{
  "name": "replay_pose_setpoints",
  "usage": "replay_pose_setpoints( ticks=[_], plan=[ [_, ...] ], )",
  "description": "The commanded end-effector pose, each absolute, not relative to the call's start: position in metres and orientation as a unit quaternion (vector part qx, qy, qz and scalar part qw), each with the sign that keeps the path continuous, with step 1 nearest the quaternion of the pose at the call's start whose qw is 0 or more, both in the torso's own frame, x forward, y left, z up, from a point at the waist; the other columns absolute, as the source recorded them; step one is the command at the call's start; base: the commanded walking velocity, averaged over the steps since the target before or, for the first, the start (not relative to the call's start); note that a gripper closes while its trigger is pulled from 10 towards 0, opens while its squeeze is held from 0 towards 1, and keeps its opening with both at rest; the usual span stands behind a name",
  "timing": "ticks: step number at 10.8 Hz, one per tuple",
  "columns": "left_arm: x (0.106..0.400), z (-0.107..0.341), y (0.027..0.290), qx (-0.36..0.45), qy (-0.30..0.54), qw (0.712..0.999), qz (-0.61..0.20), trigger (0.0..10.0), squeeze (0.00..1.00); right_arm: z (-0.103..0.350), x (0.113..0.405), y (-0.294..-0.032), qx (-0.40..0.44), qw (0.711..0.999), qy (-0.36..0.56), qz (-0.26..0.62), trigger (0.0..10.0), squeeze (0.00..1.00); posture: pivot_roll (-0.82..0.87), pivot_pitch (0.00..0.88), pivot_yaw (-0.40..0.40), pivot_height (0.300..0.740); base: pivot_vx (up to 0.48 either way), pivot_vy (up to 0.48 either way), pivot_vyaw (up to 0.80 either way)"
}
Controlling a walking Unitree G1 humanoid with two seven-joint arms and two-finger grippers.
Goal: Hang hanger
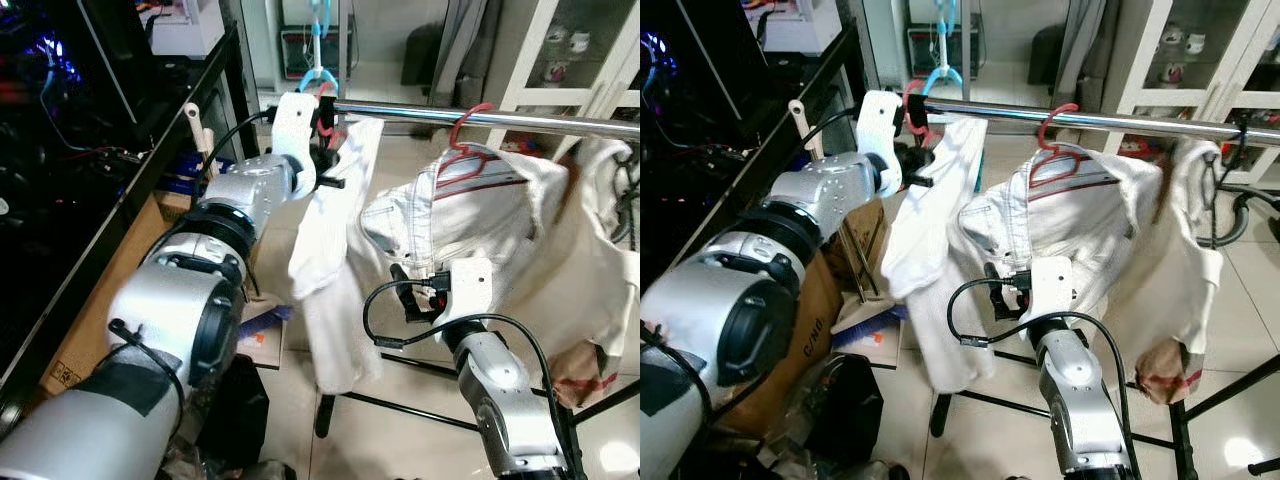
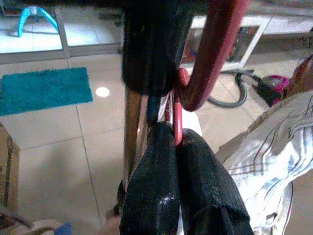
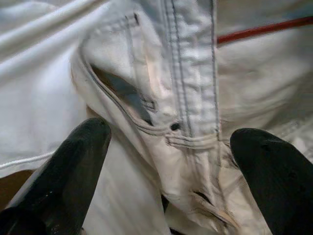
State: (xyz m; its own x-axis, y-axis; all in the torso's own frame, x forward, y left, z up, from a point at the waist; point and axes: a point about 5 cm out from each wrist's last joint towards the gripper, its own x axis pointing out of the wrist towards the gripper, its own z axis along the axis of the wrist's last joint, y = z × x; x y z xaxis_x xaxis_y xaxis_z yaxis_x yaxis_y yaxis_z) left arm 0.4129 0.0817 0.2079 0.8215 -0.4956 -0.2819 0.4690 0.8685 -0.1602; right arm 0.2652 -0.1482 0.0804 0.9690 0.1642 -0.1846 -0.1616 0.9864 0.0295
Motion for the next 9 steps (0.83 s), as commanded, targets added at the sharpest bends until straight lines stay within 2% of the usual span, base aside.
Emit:
replay_pose_setpoints(
  ticks=[1,6,9],
  plan=[
    [0.417,0.228,0.085,-0.019,0.131,0.957,-0.259,10.0,0.00,0.083,0.265,-0.146,0.014,0.992,0.091,0.082,10.0,0.00,-0.09,0.000,0.110,0.740,0.000,0.000,0.00],
    [0.411,0.226,0.064,0.031,0.146,0.927,-0.345,10.0,0.00,0.082,0.263,-0.144,0.017,0.992,0.097,0.077,10.0,0.00,-0.10,0.000,0.128,0.740,0.000,0.000,0.00],
    [0.408,0.202,0.073,0.026,0.196,0.930,-0.310,10.0,0.00,0.080,0.260,-0.143,0.021,0.991,0.104,0.078,10.0,0.00,-0.10,0.000,0.132,0.740,0.000,0.000,0.00]
  ],
)
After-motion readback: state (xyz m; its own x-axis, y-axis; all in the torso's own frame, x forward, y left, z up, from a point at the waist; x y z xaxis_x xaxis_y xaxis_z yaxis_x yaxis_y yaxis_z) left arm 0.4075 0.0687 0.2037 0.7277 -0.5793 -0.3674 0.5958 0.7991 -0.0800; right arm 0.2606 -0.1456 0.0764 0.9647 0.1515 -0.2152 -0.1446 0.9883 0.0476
